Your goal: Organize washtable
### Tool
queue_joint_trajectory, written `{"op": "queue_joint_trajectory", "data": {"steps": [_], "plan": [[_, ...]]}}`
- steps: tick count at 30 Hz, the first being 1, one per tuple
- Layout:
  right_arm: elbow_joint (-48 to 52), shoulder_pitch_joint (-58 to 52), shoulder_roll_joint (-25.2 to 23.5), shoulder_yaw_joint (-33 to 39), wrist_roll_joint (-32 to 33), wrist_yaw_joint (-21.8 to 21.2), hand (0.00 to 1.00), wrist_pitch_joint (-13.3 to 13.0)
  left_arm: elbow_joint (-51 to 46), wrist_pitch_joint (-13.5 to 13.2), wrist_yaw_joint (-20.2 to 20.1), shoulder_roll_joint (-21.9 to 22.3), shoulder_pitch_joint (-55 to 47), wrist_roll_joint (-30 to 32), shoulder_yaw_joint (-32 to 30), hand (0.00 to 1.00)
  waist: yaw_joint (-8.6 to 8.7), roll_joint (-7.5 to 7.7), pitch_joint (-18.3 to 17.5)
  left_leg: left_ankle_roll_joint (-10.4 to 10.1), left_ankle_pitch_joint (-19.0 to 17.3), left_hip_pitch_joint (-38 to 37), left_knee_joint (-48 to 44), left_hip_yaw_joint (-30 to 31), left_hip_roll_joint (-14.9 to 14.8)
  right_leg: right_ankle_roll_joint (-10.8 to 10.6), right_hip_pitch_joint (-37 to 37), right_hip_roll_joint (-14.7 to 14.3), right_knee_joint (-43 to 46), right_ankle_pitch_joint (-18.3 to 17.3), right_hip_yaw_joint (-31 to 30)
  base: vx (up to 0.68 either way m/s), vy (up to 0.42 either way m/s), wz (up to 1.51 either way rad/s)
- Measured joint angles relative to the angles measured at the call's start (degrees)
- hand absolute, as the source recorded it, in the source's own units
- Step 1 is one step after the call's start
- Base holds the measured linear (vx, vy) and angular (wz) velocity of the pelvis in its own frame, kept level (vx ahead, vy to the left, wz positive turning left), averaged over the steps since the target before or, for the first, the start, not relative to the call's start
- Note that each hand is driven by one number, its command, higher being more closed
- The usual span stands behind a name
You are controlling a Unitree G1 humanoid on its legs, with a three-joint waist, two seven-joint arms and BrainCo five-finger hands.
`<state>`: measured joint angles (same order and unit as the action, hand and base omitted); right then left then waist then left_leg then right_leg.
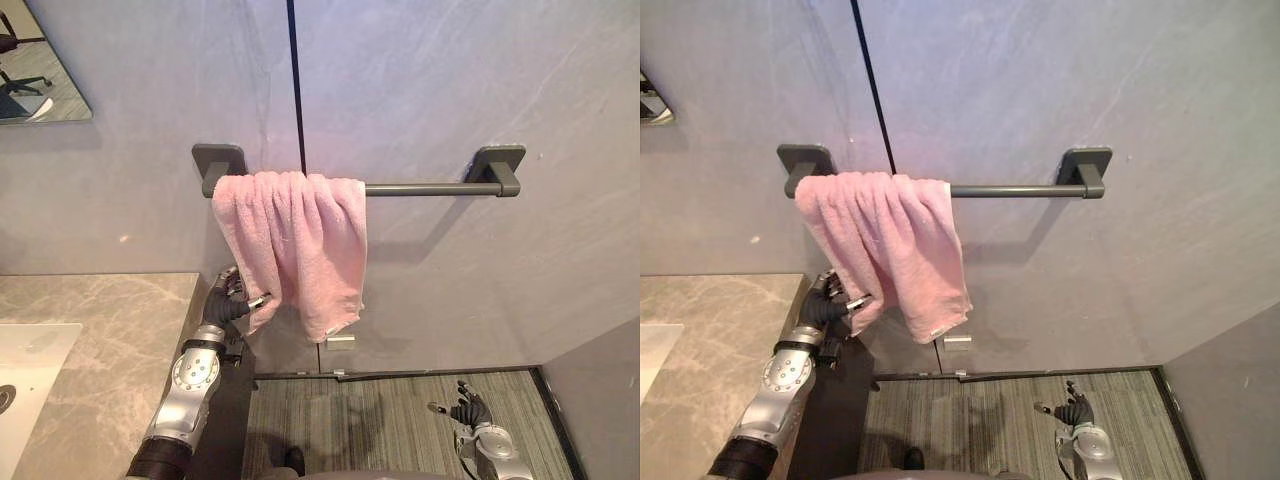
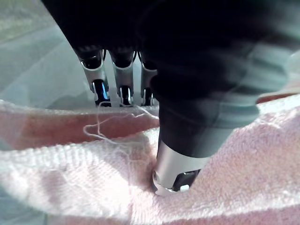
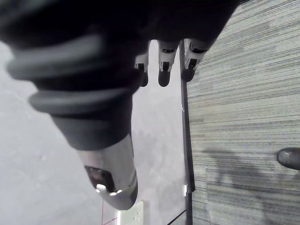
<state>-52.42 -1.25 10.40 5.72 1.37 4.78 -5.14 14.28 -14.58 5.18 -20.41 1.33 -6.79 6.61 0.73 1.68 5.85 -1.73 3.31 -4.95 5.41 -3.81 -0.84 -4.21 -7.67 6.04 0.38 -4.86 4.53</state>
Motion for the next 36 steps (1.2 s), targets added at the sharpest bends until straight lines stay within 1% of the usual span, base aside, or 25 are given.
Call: {"op": "queue_joint_trajectory", "data": {"steps": [4, 7, 10, 11, 12, 15, 16, 18, 19, 21, 22, 24, 25, 27, 31, 36], "plan": [[0.29, 0.13, 0.03, 0.01, 0.02, 0.04, 0.00, 0.01, 0.00, 0.18, 0.02, 0.01, 0.60, -0.01, 0.01, 1.00, 0.82, -0.02, 0.00, 0.00, 0.00, -0.01, 0.02, -0.25, -0.05, 0.04, 0.00, -0.04, -0.27, 0.15, -0.21, -0.01, -0.019, -0.05], [4.52, 0.05, 0.02, 0.01, 0.04, 0.06, 0.00, 0.05, -0.08, 0.19, 0.08, 0.01, 1.02, -0.01, -0.02, 1.00, 1.41, -0.04, 0.01, 0.00, -0.01, -0.03, 0.04, -0.64, -0.08, 0.03, 0.03, -0.06, -0.54, 0.47, -0.63, -0.02, -0.014, -0.08], [12.77, -0.44, 0.06, -0.13, 0.14, 0.15, 0.00, -0.21, -0.36, 0.18, 0.12, 0.01, 1.04, -0.01, -0.05, 1.00, 1.53, -0.05, 0.02, 0.00, -0.02, -0.05, 0.06, -1.02, -0.12, 0.01, 0.18, -0.06, -0.67, 0.73, -1.21, -0.04, -0.007, -0.07], [16.01, -0.48, 0.18, -0.34, 0.24, 0.12, 0.00, -0.90, -0.44, 0.18, 0.17, 0.01, 1.01, -0.01, -0.14, 1.00, 1.50, -0.04, 0.02, 0.00, -0.03, -0.05, 0.07, -1.08, -0.13, -0.04, 0.23, -0.06, -0.67, 0.79, -1.29, -0.04, -0.005, -0.03], [17.13, -0.46, 0.28, -0.56, 0.26, 0.13, 0.00, -1.08, -0.51, 0.18, 0.19, 0.01, 0.98, -0.01, -0.16, 1.00, 1.49, -0.04, 0.02, 0.00, -0.03, -0.05, 0.07, -1.11, -0.13, -0.05, 0.25, -0.05, -0.67, 0.82, -1.32, -0.04, -0.008, -0.02], [23.22, -0.55, 1.24, -3.02, 0.26, -0.10, 0.00, -1.39, -1.76, 0.17, 0.26, 0.03, 0.44, -0.01, -0.66, 1.00, 1.47, -0.03, 0.03, 0.00, -0.03, -0.04, 0.07, -1.15, -0.14, -0.11, 0.32, -0.04, -0.65, 0.87, -1.41, -0.02, -0.007, -0.01], [26.66, -0.83, 1.41, -3.92, 0.27, -0.21, 0.00, -1.43, -3.02, 0.15, 0.32, 0.03, -0.43, -0.01, -0.98, 1.00, 1.57, -0.03, 0.03, -0.01, -0.04, -0.03, 0.07, -1.24, -0.14, -0.12, 0.38, -0.04, -0.65, 0.87, -1.49, 0.00, 0.000, 0.00], [33.12, -1.27, 2.31, -5.70, 0.68, -1.77, 0.00, -2.53, -4.97, 0.15, 0.35, 0.09, -1.17, -0.05, -1.04, 1.00, 1.46, 0.01, 0.03, -0.01, -0.04, 0.12, 0.05, -1.71, -0.28, -0.12, 0.86, -0.08, -0.45, 0.87, -1.94, -0.02, -0.015, -0.09], [34.57, -1.31, 2.86, -6.42, 1.20, -2.42, 0.00, -2.79, -5.59, 0.12, 0.35, 0.09, -1.43, -0.10, -1.06, 1.00, 1.36, 0.03, 0.03, -0.02, -0.04, 0.18, 0.05, -1.86, -0.30, -0.14, 1.00, -0.09, -0.42, 0.89, -2.13, -0.01, -0.008, -0.11], [41.29, -1.37, 6.04, -9.87, 3.10, -4.86, 0.00, -3.69, -6.64, -0.23, 0.33, 0.18, -2.05, -0.29, -1.09, 1.00, 1.26, 0.05, 0.04, -0.02, -0.05, 0.20, 0.04, -1.95, -0.26, -0.18, 1.02, -0.04, -0.43, 0.95, -2.27, -0.01, -0.005, -0.03], [42.49, -1.35, 6.74, -10.62, 3.90, -5.50, 0.00, -3.91, -6.83, -0.25, 0.31, 0.18, -2.16, -0.29, -1.09, 1.00, 1.26, 0.06, 0.03, -0.02, -0.05, 0.20, 0.04, -1.98, -0.26, -0.18, 1.04, -0.04, -0.42, 0.95, -2.31, 0.00, 0.000, 0.00], [46.58, -1.23, 9.96, -13.93, 7.03, -8.25, 0.00, -5.36, -7.20, -0.41, 0.22, 0.39, -2.46, -0.32, -1.07, 1.00, 1.11, 0.11, 0.02, -0.01, -0.05, 0.19, 0.04, -2.01, -0.28, -0.19, 1.08, -0.06, -0.35, 0.95, -2.41, 0.00, 0.000, 0.00], [47.21, -1.19, 10.54, -14.55, 7.29, -8.71, 0.00, -5.55, -7.20, -0.41, 0.22, 0.52, -2.49, -0.32, -1.07, 1.00, 1.04, 0.11, 0.02, -0.01, -0.05, 0.19, 0.04, -2.01, -0.28, -0.19, 1.09, -0.06, -0.32, 0.95, -2.42, 0.00, 0.000, 0.00], [48.37, -0.40, 12.19, -16.89, 10.04, -11.04, 0.00, -5.80, -7.20, -0.44, 0.13, 1.20, -2.54, -0.34, -1.04, 1.00, 0.63, 0.14, 0.00, -0.01, -0.05, 0.20, 0.04, -2.02, -0.32, -0.19, 1.22, -0.09, -0.13, 0.95, -2.50, -0.02, -0.009, -0.01], [49.82, 1.21, 13.16, -20.38, 11.91, -12.56, 0.00, -5.80, -7.21, -0.86, 0.10, 1.28, -2.63, -0.38, -0.36, 1.00, -0.04, 0.20, -0.04, 0.02, -0.01, 0.61, 0.05, -1.90, -0.32, -0.19, 1.82, -0.10, 0.26, 0.95, -2.54, -0.03, -0.010, 0.00], [49.83, 7.01, 13.04, -24.84, 13.29, -12.42, 0.00, -5.82, -7.24, -1.08, 0.14, 2.13, -2.65, -0.41, 0.29, 1.00, -0.33, 0.56, -0.28, 0.24, 0.27, 1.24, 0.04, -0.74, -0.13, -0.19, 1.90, 0.04, 0.37, 0.94, -1.46, -0.02, -0.014, 0.10]]}}
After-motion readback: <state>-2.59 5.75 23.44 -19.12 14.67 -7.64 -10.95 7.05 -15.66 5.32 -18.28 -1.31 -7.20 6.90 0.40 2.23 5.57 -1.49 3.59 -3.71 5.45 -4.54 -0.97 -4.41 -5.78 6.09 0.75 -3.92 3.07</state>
